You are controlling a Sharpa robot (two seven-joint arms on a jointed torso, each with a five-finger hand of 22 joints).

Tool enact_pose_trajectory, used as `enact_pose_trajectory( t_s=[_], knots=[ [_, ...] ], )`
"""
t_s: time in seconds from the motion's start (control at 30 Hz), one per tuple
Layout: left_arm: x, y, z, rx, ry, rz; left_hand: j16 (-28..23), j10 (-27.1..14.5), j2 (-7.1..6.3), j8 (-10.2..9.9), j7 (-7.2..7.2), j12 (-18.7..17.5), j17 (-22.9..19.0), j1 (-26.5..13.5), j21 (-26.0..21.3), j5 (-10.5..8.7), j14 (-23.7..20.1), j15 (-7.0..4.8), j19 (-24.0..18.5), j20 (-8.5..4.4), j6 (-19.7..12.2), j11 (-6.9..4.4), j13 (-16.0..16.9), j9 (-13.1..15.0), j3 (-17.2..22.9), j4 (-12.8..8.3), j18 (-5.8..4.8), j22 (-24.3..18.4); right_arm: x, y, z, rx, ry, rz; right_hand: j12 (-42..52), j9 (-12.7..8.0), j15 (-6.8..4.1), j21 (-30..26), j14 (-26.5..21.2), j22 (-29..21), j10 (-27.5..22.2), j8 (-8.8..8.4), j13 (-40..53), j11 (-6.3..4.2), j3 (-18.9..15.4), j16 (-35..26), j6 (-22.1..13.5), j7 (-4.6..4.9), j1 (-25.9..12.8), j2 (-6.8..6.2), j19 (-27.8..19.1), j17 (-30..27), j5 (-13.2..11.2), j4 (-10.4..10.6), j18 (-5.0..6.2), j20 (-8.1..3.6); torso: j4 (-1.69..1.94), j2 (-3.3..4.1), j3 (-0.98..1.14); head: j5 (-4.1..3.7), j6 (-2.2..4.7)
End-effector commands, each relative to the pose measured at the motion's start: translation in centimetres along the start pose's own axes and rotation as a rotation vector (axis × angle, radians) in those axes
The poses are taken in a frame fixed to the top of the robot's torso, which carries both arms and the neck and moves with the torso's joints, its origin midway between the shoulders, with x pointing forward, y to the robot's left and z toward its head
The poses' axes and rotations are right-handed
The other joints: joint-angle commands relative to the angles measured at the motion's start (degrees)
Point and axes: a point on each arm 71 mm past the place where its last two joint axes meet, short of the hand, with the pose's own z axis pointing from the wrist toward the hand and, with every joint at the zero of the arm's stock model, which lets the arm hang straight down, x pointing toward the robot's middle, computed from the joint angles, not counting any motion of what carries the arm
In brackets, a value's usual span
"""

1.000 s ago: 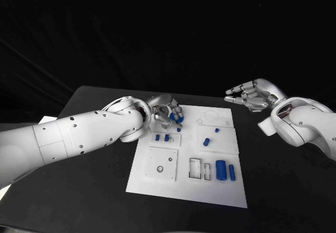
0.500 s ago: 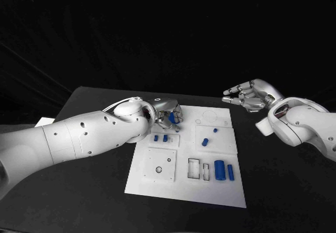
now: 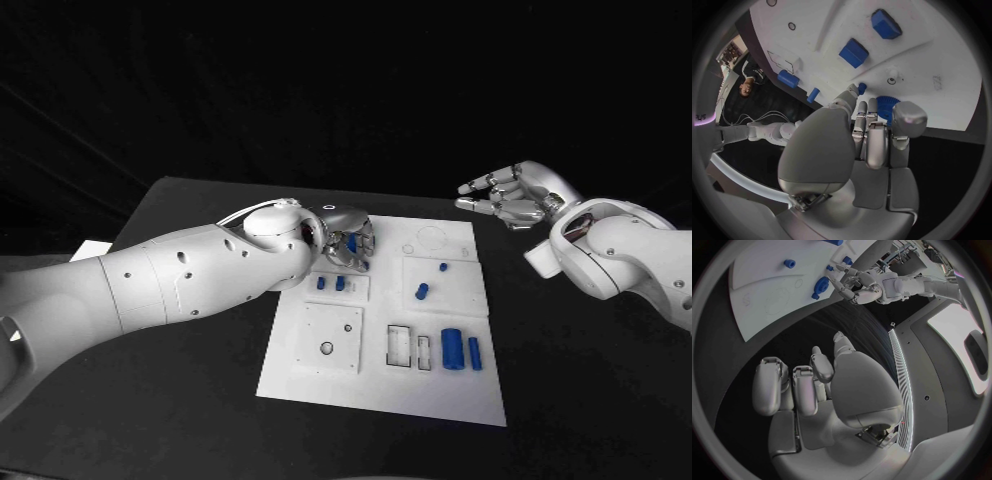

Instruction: Assemble the parts on the task board

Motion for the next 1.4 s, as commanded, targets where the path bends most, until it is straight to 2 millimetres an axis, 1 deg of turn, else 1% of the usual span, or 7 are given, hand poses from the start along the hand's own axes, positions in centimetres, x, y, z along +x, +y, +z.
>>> enact_pose_trajectory(
  t_s=[0.03,0.53,0.83,1.1,1.27,1.33,1.4],
  knots=[
    [0.3,-0.1,0.2,-0.005,0.031,0.023,0.21,0.85,0.06,-0.45,-0.06,-0.6,0.04,0.56,0.22,0.21,2.92,-0.03,1.08,-0.24,0.65,-0.04,-0.31,-0.09,0.73,0.03,-0.78,0.14,0.2,0.1,0.0,-0.012,0.014,0.002,-0.09,-0.03,-0.16,-0.17,4.48,-0.04,-0.31,-0.17,-0.05,0.01,-0.34,-0.18,0.09,0.19,-0.18,0.38,-0.43,8.3,0.37,0.04,0.67,-0.11,-0.01,0.02,0.01,-0.02,-0.07],
    [0.9,-0.3,0.6,-0.006,0.053,0.022,0.69,3.6,0.0,-1.63,-0.07,-2.77,0.14,1.17,0.47,0.2,2.96,0.03,1.14,-0.11,2.36,-0.23,-1.83,-0.13,4.33,-0.49,-0.78,0.66,0.2,0.2,0.0,-0.013,0.016,0.002,-0.09,-0.03,-0.16,-0.17,4.48,-0.04,-0.31,-0.17,-0.05,0.01,-0.34,-0.18,0.09,0.19,-0.18,0.38,-0.43,8.3,0.37,0.04,0.67,-0.11,0.02,-0.05,0.06,-0.09,-0.39],
    [1.2,-0.4,0.8,-0.006,0.07,0.022,0.88,4.89,-0.37,-2.21,-0.08,-3.87,0.1,0.95,0.42,0.2,2.94,0.01,1.13,-0.13,3.16,-0.34,-2.4,-0.1,6.19,-0.87,-0.75,0.76,0.3,0.2,0.0,-0.014,0.017,0.003,-0.09,-0.03,-0.16,-0.17,4.48,-0.04,-0.31,-0.17,-0.05,0.01,-0.34,-0.18,0.09,0.19,-0.18,0.38,-0.43,8.3,0.37,0.04,0.67,-0.11,0.03,-0.05,0.06,-0.12,-0.39],
    [1.5,-0.5,0.9,-0.009,0.081,0.021,1.06,6.04,-0.34,-2.69,-0.1,-4.96,0.1,0.81,0.45,0.2,2.92,-0.1,1.12,-0.2,4.03,-0.44,-2.84,-0.01,8.35,-1.44,-0.77,0.97,0.3,0.2,0.0,-0.015,0.018,0.003,-0.09,-0.03,-0.16,-0.17,4.48,-0.04,-0.31,-0.17,-0.05,0.01,-0.34,-0.18,0.09,0.19,-0.18,0.38,-0.43,8.3,0.37,0.04,0.67,-0.11,-0.01,-0.03,0.07,-0.12,-0.4],
    [1.5,-0.4,0.9,-0.01,0.079,0.019,1.37,7.99,0.54,-2.77,0.15,-5.64,0.39,1.75,0.78,0.17,2.95,0.02,1.15,-0.13,5.48,-0.62,-2.96,0.25,11.44,-2.86,-0.88,1.47,0.3,0.3,0.0,-0.015,0.018,0.003,-0.09,-0.03,-0.16,-0.17,4.48,-0.04,-0.31,-0.17,-0.05,0.01,-0.34,-0.18,0.09,0.19,-0.18,0.38,-0.43,8.3,0.37,0.04,0.67,-0.11,0.02,-0.02,0.07,-0.15,-0.46],
    [1.5,-0.4,0.9,-0.008,0.064,0.017,1.68,9.08,1.0,-2.86,0.42,-6.21,0.81,2.3,1.04,0.11,3.0,0.12,1.16,-0.09,6.3,-0.51,-2.99,0.43,13.55,-4.09,-0.94,1.83,0.3,0.3,0.0,-0.015,0.018,0.003,-0.09,-0.03,-0.16,-0.17,4.48,-0.04,-0.31,-0.17,-0.05,0.01,-0.34,-0.18,0.09,0.19,-0.18,0.38,-0.43,8.3,0.37,0.04,0.67,-0.11,0.02,-0.02,0.06,-0.12,-0.49],
    [1.4,-0.4,0.9,-0.004,0.05,0.015,1.98,9.74,1.06,-3.01,0.6,-6.68,1.29,2.5,1.27,0.04,3.06,0.25,1.16,-0.03,6.73,-0.35,-2.99,0.51,14.92,-5.05,-1.0,2.13,0.3,0.3,0.0,-0.016,0.018,0.003,-0.09,-0.03,-0.16,-0.17,4.48,-0.04,-0.31,-0.17,-0.05,0.01,-0.34,-0.18,0.09,0.19,-0.18,0.38,-0.43,8.3,0.37,0.04,0.67,-0.11,0.02,-0.01,0.06,-0.14,-0.47]
  ],
)
